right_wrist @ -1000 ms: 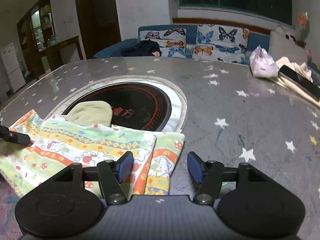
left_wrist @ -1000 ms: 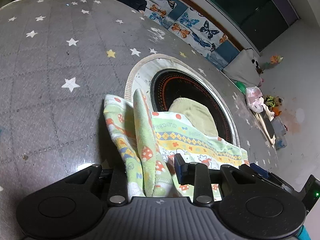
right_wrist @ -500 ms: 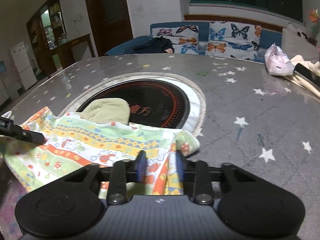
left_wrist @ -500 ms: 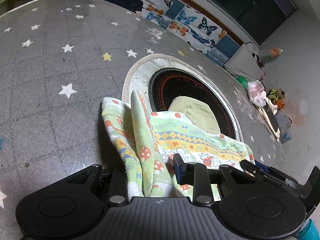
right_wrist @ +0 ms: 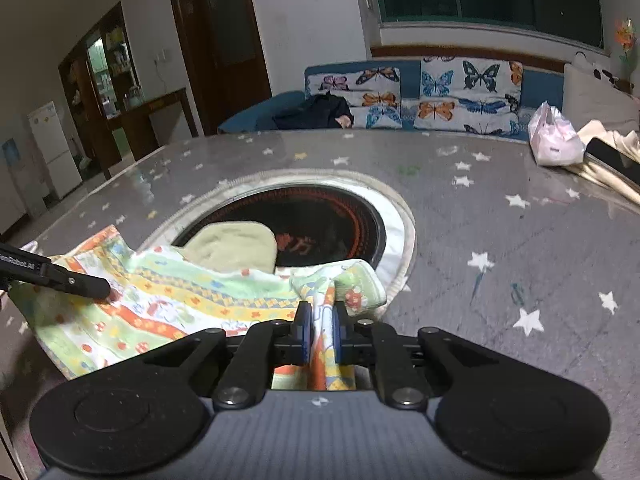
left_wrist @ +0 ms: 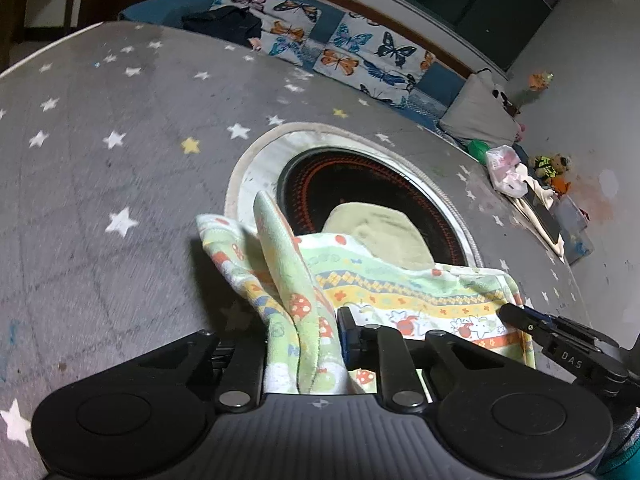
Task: Fold clothes
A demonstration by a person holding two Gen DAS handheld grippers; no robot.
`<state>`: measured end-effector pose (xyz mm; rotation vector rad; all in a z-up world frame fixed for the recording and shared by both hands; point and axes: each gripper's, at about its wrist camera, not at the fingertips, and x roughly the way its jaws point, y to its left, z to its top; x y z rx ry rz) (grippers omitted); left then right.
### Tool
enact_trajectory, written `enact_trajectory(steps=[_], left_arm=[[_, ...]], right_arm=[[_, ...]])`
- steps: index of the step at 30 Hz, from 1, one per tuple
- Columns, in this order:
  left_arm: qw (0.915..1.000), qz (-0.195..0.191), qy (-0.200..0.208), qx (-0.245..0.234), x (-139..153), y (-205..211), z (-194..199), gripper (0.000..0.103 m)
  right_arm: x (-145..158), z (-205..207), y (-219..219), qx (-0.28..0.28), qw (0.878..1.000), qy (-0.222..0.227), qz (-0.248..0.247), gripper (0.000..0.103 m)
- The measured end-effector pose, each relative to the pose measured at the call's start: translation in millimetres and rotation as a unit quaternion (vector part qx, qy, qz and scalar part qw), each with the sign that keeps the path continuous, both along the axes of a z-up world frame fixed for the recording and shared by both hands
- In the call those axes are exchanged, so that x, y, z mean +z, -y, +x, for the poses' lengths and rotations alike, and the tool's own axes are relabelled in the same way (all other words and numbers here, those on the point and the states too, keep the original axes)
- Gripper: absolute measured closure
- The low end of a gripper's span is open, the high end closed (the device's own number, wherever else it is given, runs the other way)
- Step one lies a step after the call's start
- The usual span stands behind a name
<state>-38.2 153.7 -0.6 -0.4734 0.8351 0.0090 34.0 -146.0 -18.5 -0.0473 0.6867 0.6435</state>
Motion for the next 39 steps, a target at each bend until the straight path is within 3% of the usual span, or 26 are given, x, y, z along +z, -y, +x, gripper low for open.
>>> enact_trajectory(steps=[21,25,30,34,37,39], left_arm=[[0.9954,0.026,0.028,-0.088,36.3,69.2,34.8,0.088],[0.9935,0.032,0.03,-0.105,39.6,85.2,43.6,0.088],[0.992,0.041,0.034,-0.114,40.8,97.3,48.9,0.088],[0.9927,0.042,0.026,-0.11,35.2,92.4,48.2,0.088],[0.9934,0.042,0.019,-0.105,29.9,87.5,47.3,0.088],[0.994,0.042,0.013,-0.1,25.8,83.6,46.5,0.088]], right_arm=[[44.7,-26.4,41.9,-0.038,0.997,0.067,-0.001,0.096],[52.6,-29.5,56.8,-0.058,0.995,0.08,0.002,0.101],[52.4,-27.5,72.9,-0.08,0.994,0.067,-0.001,0.101],[35.3,-20.8,80.1,-0.09,0.995,0.033,-0.004,0.087],[19.4,-14.1,79.0,-0.098,0.995,0.012,-0.015,0.06],[10.2,-8.9,78.2,-0.101,0.995,-0.001,-0.015,0.06]])
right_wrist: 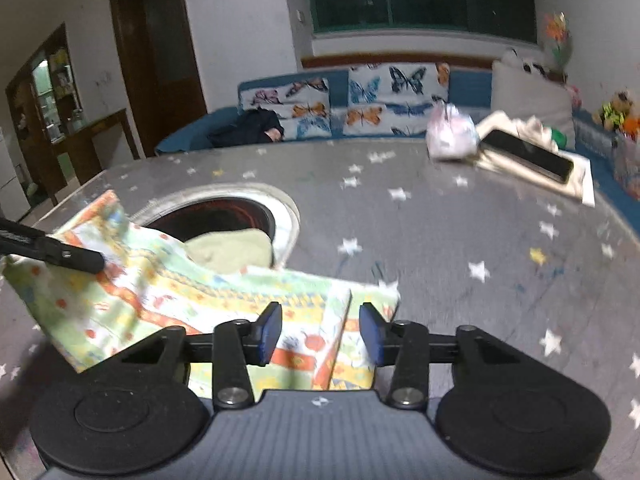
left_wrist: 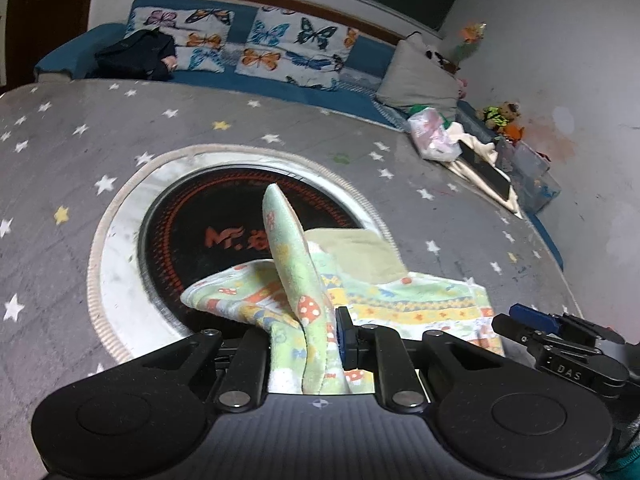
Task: Fold clothes
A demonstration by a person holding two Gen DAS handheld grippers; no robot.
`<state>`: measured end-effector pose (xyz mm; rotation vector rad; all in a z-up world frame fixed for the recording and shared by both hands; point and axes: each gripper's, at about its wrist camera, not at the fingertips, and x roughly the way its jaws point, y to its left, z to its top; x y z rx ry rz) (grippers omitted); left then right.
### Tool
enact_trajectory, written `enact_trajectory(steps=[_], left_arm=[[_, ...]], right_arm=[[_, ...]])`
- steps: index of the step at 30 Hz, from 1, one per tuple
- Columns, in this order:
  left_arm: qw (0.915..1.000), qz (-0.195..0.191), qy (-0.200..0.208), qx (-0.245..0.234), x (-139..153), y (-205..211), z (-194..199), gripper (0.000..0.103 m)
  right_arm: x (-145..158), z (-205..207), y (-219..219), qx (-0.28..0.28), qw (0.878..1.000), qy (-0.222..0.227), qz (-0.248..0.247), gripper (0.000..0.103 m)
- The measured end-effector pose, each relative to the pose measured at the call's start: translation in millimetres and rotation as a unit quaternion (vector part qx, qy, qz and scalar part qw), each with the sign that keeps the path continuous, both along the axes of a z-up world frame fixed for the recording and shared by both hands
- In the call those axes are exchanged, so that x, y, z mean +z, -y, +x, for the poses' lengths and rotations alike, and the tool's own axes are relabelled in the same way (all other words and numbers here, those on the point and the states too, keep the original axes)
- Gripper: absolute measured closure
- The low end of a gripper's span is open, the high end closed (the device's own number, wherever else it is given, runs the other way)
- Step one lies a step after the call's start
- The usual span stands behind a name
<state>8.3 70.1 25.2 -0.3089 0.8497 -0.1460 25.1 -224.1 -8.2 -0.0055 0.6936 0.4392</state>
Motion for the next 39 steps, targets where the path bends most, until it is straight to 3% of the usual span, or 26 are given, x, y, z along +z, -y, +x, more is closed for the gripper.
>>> enact_trajectory(steps=[7,15,17,19,22,24,39], left_arm=[[0.9998,0.0,-0.015,0.012,-12.1,-9.0,-0.3,0.087],[0.9997,0.003,-0.019,0.014,-17.8,-10.4,1.1,0.087],[0.9997,0.003,-0.02,0.014,-18.1,-10.3,1.4,0.087],[0.9997,0.003,-0.019,0.015,-18.1,-9.8,1.2,0.087],[0.9997,0.006,-0.018,0.014,-17.0,-8.2,0.0,0.087],[0.9998,0.009,-0.016,0.012,-14.8,-6.6,-0.4,0.087],[0.9983,0.045,0.016,-0.034,11.8,41.3,8.2,0.088]], right_arm=[[-20.8,15.9,-3.4,-0.028,0.999,-0.009,-0.013,0.041],[-32.6,21.5,-10.9,-0.026,0.999,-0.021,0.001,0.04],[-32.3,21.0,-15.5,-0.019,1.0,-0.02,-0.001,0.049],[-31.3,20.2,-18.5,-0.011,1.0,-0.022,0.0,0.068],[-29.3,19.2,-19.0,-0.005,1.0,-0.026,0.008,0.086],[-27.1,17.6,-16.8,-0.004,1.0,-0.024,0.013,0.093],[28.8,-6.8,-1.8,0.003,0.998,0.056,0.012,0.095]])
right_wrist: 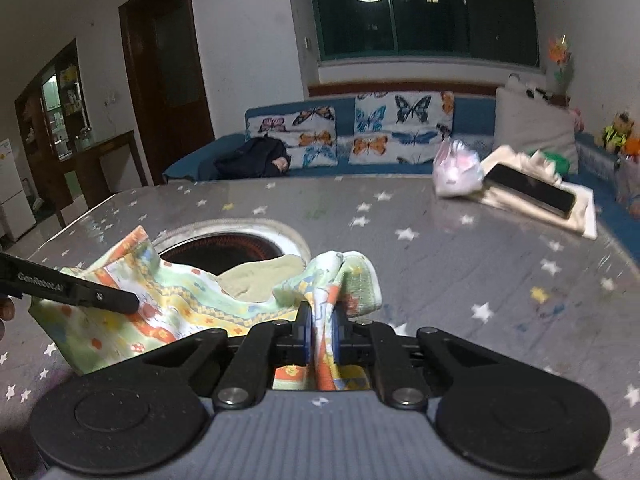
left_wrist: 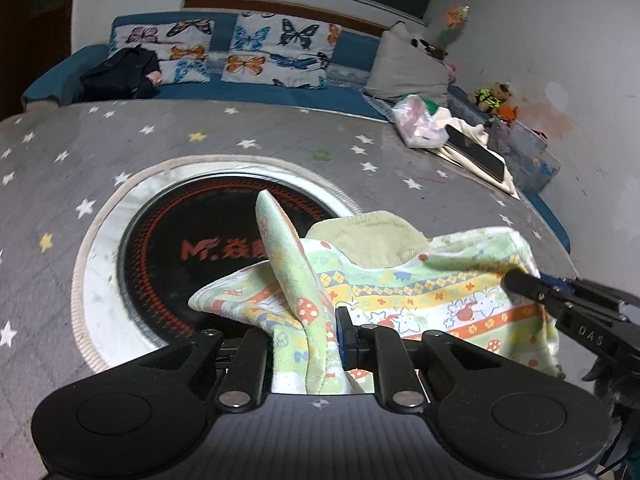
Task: Fold clothes
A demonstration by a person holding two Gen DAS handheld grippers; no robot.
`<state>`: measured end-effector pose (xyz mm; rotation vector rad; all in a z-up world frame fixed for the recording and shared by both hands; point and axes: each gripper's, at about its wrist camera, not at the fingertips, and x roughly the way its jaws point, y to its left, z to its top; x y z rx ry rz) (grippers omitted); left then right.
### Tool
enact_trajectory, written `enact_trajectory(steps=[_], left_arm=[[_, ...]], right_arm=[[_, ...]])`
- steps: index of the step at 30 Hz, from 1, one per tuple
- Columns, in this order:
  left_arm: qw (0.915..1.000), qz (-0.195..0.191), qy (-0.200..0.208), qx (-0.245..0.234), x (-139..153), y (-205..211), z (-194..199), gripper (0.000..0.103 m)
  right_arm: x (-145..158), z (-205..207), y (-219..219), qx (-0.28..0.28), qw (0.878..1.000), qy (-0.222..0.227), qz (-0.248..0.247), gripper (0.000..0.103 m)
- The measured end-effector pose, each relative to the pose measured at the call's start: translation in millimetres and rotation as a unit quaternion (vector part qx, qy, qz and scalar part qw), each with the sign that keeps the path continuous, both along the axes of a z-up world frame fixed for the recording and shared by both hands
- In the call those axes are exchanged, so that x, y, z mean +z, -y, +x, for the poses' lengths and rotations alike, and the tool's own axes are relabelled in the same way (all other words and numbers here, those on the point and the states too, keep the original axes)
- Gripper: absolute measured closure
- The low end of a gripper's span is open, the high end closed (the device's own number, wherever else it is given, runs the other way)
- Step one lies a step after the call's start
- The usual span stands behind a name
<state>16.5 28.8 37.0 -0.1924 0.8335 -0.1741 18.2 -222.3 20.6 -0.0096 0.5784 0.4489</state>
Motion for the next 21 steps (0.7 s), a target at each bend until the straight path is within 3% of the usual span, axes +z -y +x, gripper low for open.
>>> enact_trajectory(steps=[21], left_arm=[[0.9959,0.042,0.037,-0.07,24.6,87.6,25.8,0.088]], right_arm=[[46.3,-11.3,56.1,-0.057,0.996,0.062,-0.039,0.095]])
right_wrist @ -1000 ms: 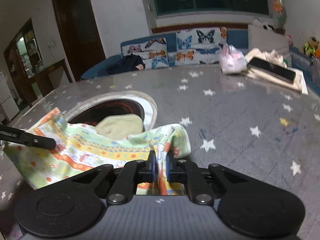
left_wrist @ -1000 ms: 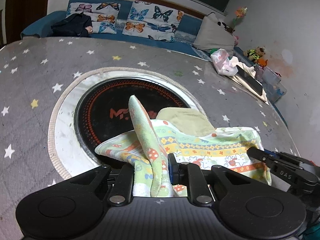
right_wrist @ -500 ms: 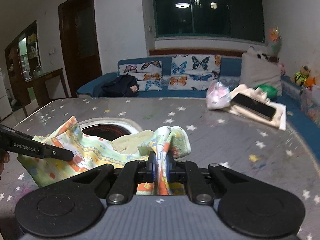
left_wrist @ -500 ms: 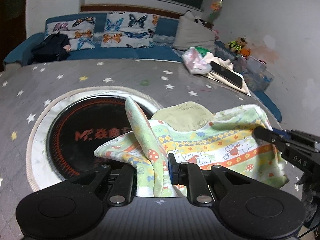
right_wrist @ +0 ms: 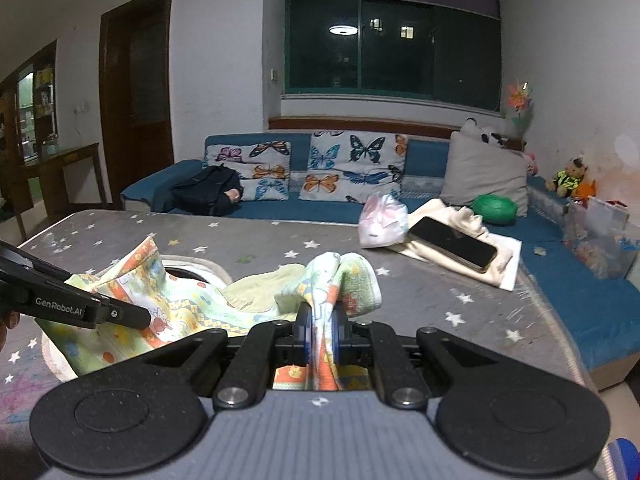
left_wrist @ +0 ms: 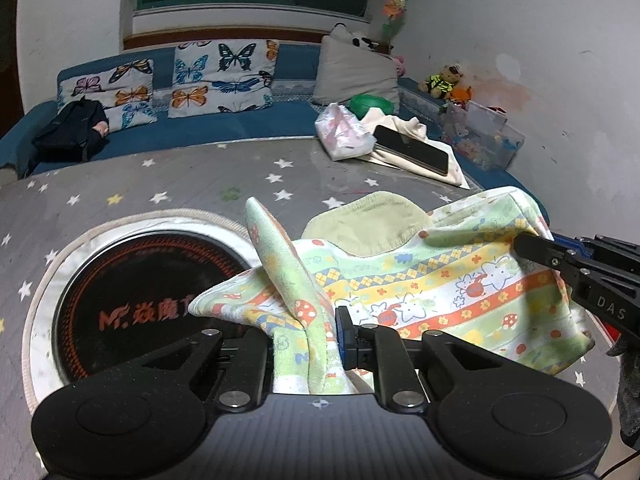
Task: Fold clothes
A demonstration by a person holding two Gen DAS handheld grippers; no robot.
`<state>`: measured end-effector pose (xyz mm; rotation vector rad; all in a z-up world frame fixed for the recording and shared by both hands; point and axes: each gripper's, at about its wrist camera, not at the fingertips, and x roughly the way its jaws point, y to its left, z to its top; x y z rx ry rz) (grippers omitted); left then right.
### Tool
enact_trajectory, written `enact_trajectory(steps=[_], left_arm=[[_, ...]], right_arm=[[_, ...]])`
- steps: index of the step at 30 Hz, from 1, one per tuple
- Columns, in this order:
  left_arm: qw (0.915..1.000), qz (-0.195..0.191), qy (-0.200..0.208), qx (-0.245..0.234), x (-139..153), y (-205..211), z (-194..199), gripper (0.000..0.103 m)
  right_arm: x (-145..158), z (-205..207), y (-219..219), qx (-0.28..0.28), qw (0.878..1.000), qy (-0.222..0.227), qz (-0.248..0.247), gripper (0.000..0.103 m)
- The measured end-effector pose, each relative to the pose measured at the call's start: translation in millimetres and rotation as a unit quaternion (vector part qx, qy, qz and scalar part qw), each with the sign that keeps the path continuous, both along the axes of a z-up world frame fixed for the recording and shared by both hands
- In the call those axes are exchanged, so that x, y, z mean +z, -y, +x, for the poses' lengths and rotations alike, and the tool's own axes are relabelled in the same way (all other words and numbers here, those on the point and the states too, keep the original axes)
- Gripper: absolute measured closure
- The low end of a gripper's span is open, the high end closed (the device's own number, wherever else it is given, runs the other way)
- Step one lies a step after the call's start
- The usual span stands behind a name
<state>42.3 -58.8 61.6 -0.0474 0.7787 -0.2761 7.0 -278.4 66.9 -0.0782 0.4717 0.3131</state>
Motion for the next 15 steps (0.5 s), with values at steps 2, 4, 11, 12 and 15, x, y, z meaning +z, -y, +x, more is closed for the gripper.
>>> enact_trajectory(steps=[2,4,11,12,15], left_arm=[[1.0,0.005,0.002,-0.005,0.2,7.0,2.3,0.088],[0.9999,0.009,0.003,-0.01,-0.3,14.2,4.7,0.088],[0.9996,0.016,0.0,-0.024,-1.8,36.7,20.2,0.088],[0.9995,0.017,0.001,-0.025,-1.6,39.6,23.0,0.088],[0.9995,0.019,0.001,-0.027,-1.4,46.9,32.0,0.088]], right_arm=[[1.7,-0.4,5.1,-0.006,1.0,0.003,-0.001,0.095],[2.9,-1.0,11.0,-0.012,1.0,0.004,-0.001,0.095],[3.2,5.3,29.6,-0.03,1.0,0.004,-0.005,0.095],[3.4,6.7,31.8,-0.033,0.999,0.004,-0.006,0.095],[3.6,11.3,38.1,-0.04,0.999,0.004,-0.009,0.095]])
